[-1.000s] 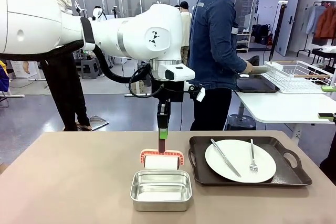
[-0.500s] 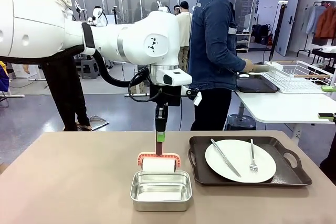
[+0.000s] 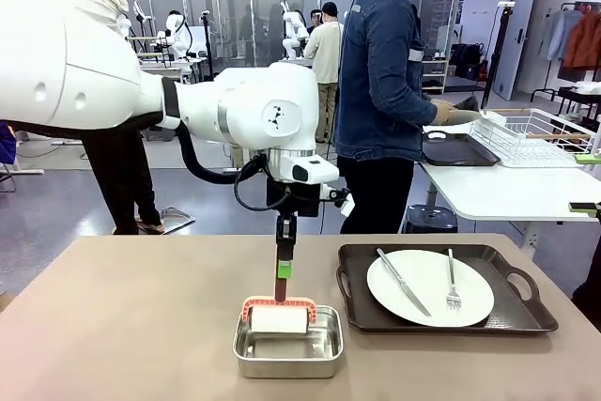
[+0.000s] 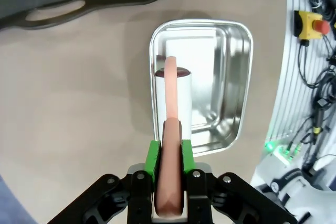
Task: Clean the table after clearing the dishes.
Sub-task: Place the Lint Roller back on top of the Airtight Container.
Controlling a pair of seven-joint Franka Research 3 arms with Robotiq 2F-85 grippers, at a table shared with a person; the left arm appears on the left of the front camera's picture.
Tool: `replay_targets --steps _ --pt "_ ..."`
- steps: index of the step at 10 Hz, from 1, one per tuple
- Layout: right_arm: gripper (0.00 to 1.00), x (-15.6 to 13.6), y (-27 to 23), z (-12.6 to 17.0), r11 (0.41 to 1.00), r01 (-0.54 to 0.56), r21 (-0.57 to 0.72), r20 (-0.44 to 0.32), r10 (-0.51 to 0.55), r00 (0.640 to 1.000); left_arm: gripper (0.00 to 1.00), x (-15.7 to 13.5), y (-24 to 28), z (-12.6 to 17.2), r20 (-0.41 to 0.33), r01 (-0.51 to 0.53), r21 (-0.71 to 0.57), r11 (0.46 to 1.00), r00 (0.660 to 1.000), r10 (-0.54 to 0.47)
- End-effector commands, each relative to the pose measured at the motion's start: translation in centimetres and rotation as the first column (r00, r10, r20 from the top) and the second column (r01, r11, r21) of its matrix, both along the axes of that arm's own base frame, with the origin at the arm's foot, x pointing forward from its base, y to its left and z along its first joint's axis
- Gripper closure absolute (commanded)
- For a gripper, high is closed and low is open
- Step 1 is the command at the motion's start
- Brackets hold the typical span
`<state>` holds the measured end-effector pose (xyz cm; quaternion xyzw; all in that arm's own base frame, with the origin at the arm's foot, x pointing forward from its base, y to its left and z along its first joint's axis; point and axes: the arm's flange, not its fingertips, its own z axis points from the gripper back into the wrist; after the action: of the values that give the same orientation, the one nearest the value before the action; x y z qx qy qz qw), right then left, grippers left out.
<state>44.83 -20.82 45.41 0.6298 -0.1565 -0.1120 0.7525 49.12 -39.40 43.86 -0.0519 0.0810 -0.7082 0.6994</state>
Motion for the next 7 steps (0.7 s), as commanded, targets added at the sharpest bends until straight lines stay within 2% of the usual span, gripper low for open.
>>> replay_targets --steps 1,3,4,5,6,7 --pt "0.00 -0.3 0.3 0.3 1.000 -0.002 0.005 0.002 0.002 1.000 0.79 0.5 0.2 -1.5 0.017 -0.033 0.002 0.999 0.999 0.033" --pt "0.00 -0.3 0.3 0.3 1.000 -0.002 0.005 0.002 0.002 1.000 0.79 1.0 1.0 -2.9 0.006 -0.038 -0.019 0.999 0.999 0.038" --pt "0.00 -0.3 0.3 0.3 1.000 -0.002 0.005 0.002 0.002 1.000 0.52 1.2 1.2 -3.0 0.023 -0.047 -0.024 0.999 0.999 0.048" --pt "0.00 -0.3 0.3 0.3 1.000 -0.002 0.005 0.002 0.002 1.000 0.54 1.2 1.3 -2.9 0.028 -0.038 -0.029 0.999 0.999 0.039" --pt "0.00 -0.3 0.3 0.3 1.000 -0.002 0.005 0.002 0.002 1.000 0.29 1.3 1.5 -3.0 0.027 -0.031 -0.032 0.999 0.999 0.032" --pt "0.00 -0.3 0.3 0.3 1.000 -0.002 0.005 0.002 0.002 1.000 0.32 1.2 1.5 -3.0 0.023 -0.023 -0.035 0.999 0.999 0.024"
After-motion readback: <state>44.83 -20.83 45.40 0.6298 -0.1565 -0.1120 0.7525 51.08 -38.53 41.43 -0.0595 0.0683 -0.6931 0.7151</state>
